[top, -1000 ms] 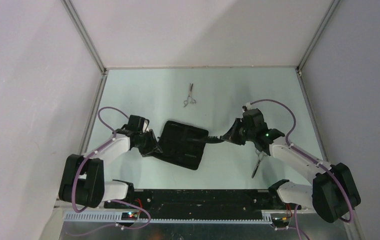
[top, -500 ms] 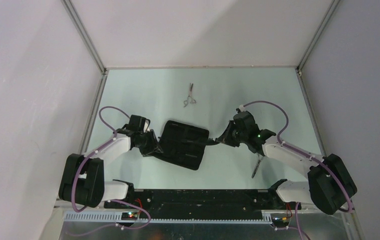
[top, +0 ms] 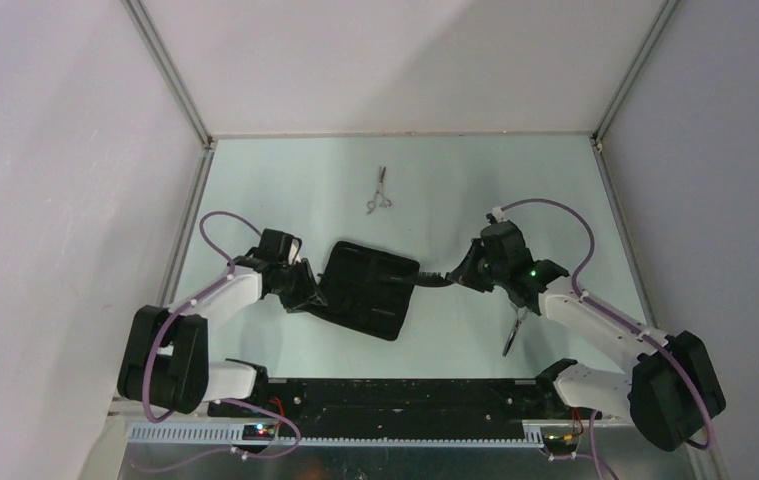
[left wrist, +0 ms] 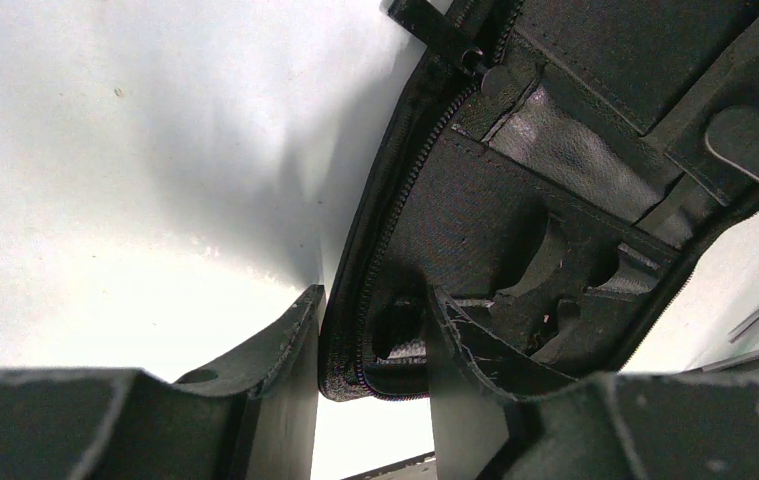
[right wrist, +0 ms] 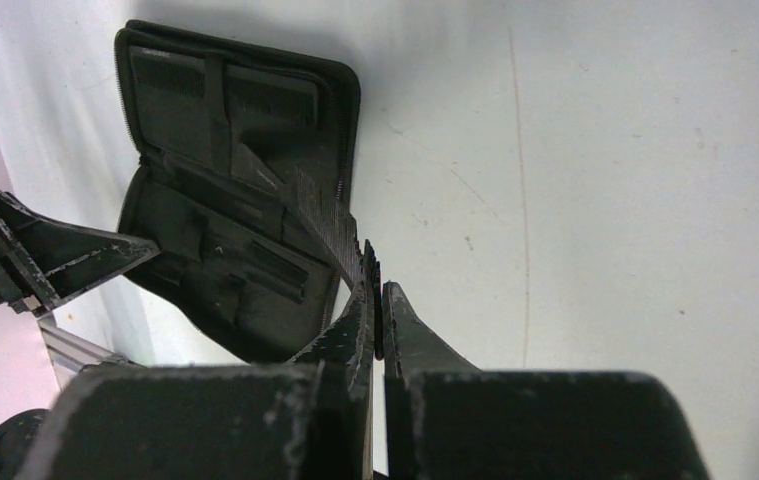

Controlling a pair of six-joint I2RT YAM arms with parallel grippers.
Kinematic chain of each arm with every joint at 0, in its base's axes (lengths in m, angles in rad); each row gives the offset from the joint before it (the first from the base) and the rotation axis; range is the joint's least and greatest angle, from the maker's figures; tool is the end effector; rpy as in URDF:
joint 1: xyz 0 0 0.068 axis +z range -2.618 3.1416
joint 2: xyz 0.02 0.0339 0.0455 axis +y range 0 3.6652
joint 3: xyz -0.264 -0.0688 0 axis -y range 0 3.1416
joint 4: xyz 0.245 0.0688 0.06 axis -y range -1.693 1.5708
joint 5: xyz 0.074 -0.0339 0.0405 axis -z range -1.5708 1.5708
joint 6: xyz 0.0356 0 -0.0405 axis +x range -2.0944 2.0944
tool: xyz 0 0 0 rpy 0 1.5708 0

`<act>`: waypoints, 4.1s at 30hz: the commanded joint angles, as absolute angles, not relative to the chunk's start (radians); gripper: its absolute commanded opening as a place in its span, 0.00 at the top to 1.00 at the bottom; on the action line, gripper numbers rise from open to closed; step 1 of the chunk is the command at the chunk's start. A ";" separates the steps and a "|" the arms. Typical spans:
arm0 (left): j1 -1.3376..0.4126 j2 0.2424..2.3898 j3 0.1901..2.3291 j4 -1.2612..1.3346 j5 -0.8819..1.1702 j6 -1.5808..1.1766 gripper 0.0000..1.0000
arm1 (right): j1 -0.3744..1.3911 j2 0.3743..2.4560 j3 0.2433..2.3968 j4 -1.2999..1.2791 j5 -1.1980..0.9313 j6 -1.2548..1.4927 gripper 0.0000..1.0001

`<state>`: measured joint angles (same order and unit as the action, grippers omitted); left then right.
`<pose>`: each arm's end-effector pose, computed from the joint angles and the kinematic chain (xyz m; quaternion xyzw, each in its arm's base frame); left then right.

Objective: Sort the hair-cutting tools
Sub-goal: Place the comb in the hairdressing tool bag, then adjust the hairdressing tool bag at the center of the board.

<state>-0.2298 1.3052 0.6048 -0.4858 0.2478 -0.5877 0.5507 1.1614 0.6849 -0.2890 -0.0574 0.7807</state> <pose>0.2097 -0.0580 0.1556 -0.1501 0.9627 -0.1867 0.1258 0.2027 0.1269 0.2207 0.0944 0.9149 0.2627 0.2918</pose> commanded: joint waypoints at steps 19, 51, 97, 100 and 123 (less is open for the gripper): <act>-0.282 1.324 0.632 -0.528 0.255 -0.579 0.84 | 0.651 1.283 0.849 -0.408 0.088 0.724 1.00; -0.373 1.353 0.628 -0.506 0.257 -0.614 0.94 | 0.739 1.644 0.905 0.006 -0.079 0.766 1.00; -0.341 1.566 1.047 -0.563 0.102 -0.502 0.32 | 0.797 1.376 0.946 -0.483 0.180 0.903 0.49; -0.341 1.616 1.056 -0.564 0.110 -0.496 0.34 | 0.809 1.438 0.948 -0.454 0.162 0.964 0.51; -0.342 1.750 1.027 -0.538 0.205 -0.520 0.59 | 0.779 1.679 0.982 -0.327 0.092 0.951 0.81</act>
<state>-0.3374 1.7256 1.0222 -0.5636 0.1585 -0.5148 0.7803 1.6524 0.9241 -0.3523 0.0956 0.9794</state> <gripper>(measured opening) 0.421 0.248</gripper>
